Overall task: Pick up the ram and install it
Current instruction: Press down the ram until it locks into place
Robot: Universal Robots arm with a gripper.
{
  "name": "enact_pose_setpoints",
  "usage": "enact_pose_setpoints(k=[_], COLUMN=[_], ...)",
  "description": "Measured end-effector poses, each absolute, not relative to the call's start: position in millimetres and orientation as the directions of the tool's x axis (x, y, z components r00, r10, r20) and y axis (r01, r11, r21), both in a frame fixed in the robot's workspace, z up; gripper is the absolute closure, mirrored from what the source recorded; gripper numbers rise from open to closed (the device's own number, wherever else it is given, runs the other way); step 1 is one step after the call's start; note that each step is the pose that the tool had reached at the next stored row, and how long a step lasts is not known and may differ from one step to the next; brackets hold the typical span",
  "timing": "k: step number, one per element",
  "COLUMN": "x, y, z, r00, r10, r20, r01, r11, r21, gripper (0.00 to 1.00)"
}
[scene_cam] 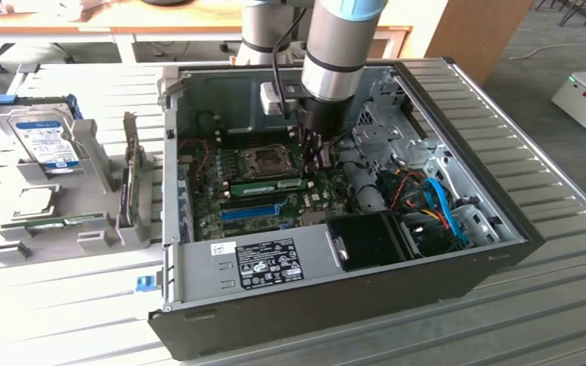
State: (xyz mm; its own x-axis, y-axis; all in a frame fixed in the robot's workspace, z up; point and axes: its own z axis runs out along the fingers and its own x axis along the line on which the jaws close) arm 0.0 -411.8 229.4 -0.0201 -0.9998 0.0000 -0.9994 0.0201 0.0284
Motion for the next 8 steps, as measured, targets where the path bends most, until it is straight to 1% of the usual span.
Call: enact_pose_setpoints(k=[8], x=[0.0], y=[-411.8], z=[228.8], r00=[-0.02], r10=[-1.0], r20=[0.0], r01=[-0.999], r11=[0.02], r21=[0.028], gripper=[0.89])
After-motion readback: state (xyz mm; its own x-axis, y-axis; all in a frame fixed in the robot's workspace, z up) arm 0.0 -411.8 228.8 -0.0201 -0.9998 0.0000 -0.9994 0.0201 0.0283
